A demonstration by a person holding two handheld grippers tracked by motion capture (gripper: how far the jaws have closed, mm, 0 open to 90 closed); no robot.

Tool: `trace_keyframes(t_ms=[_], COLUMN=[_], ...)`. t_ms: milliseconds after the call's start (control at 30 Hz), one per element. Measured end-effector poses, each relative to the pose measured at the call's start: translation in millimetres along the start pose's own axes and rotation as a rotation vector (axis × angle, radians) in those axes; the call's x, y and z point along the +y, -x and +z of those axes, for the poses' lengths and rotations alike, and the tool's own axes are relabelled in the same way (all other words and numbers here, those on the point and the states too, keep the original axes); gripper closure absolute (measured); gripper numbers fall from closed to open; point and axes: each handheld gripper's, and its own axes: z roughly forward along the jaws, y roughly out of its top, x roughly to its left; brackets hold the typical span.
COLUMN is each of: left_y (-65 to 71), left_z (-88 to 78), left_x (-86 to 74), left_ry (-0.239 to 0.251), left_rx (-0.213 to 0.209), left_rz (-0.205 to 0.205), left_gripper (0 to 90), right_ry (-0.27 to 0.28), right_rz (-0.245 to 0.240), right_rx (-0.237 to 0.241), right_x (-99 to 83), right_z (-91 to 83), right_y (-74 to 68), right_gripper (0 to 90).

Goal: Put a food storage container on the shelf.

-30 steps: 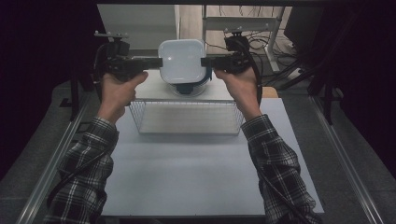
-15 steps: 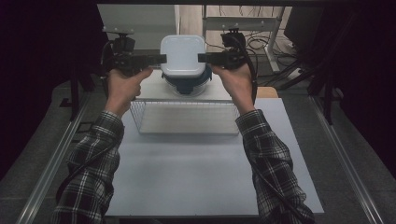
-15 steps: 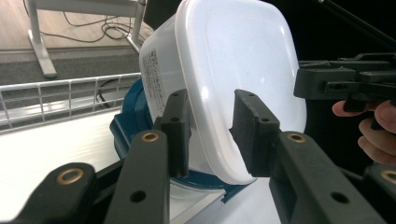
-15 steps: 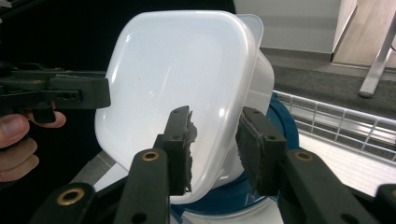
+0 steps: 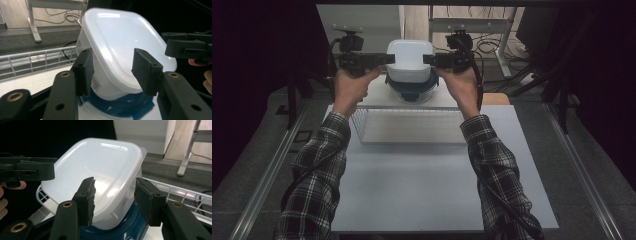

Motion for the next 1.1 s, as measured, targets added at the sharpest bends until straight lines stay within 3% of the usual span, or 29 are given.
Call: trace_keyframes(t_ms=[267,333,467,600,700,833,1100], left_y=[2.6,3.5,7.2,12.7,16.5,16.4,14.0], left_z=[4.9,4.6,-0.3,-5.9,-7.9,-9.5,-15.8], left_x=[2.2,1.5,1.4,0.6,-4.2,-15.8,-39.6], left_ry=[-0.004,0.004,0.025,0.03,0.02,0.001,-0.007], left_rx=[0.001,0.005,0.006,-0.009,-0.003,-0.014,-0.026], left_rz=[0.007,0.02,0.045,0.095,0.129,0.148,0.184], left_gripper=[48.6,43.6,37.1,26.1,17.1,10.6,5.9], right_ry=[-0.008,-0.007,0.006,0.009,0.016,-0.003,-0.016], right_rz=[0.01,0.011,-0.007,-0.033,-0.07,-0.105,-0.153], right_rx=[0.008,0.007,0.01,0.043,0.024,-0.003,0.013], right_x=[2.4,2.6,2.5,0.8,-4.4,-14.1,-31.8], right_z=[2.5,2.0,-2.2,-5.0,-4.9,-4.5,-8.1], right_y=[3.0,3.0,1.8,0.4,-3.3,-7.6,-11.9], right_gripper=[52.3,50.3,41.6,21.5,8.7,3.8,0.5])
